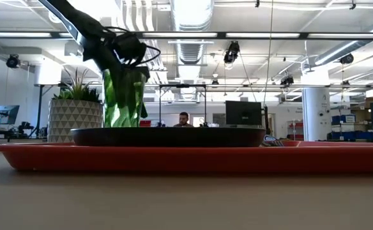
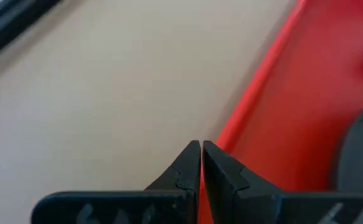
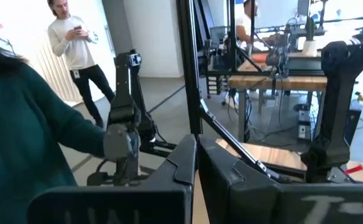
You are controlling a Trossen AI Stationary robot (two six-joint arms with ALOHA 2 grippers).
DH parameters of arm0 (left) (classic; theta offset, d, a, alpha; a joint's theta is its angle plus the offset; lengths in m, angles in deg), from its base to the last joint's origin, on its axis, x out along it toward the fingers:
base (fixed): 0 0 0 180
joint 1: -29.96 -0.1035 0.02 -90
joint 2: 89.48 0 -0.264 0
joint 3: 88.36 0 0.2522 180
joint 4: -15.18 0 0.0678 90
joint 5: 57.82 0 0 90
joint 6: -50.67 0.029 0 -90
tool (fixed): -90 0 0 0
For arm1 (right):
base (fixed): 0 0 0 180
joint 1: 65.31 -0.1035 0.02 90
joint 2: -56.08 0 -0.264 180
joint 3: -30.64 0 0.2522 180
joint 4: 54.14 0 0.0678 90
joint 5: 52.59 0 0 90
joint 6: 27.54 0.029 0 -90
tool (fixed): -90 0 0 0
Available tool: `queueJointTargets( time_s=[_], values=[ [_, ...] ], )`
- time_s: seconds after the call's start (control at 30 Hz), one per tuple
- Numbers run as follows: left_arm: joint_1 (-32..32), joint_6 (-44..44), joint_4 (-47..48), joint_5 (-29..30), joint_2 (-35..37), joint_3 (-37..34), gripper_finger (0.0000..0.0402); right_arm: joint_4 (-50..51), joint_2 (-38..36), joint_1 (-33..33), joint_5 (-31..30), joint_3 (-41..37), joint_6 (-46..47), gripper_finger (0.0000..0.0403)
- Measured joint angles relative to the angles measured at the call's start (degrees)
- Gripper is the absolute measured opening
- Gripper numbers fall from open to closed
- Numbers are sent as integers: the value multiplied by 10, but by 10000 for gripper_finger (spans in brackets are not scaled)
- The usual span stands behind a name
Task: Pick and place plate/cup/fork/spoon on tray
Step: Move the red tray to the center of the table
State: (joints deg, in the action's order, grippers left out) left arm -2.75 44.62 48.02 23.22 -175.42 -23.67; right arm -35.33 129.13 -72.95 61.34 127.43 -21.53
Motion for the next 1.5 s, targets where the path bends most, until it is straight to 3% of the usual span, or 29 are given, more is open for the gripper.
queueJointTargets(
  time_s=[0.13,0.27,0.77,0.83,1.03,1.27,1.5],
  values=[
    [-1,-4,-16,-24,-5,0,0,-7,3,0,1,0,0,8],
    [-1,12,-13,-4,14,6,0,-7,-1,0,1,0,4,8],
    [-2,5,-9,-10,148,11,0,-7,-10,0,2,0,-1,9],
    [-1,10,20,7,167,11,0,-6,-10,0,2,0,-1,8],
    [-7,35,141,136,240,11,0,0,-10,0,2,0,-1,8],
    [-9,2,317,151,346,10,0,3,-10,0,2,0,-1,8],
    [0,-92,429,166,454,-26,0,4,-9,0,2,0,-9,8]
  ],
)
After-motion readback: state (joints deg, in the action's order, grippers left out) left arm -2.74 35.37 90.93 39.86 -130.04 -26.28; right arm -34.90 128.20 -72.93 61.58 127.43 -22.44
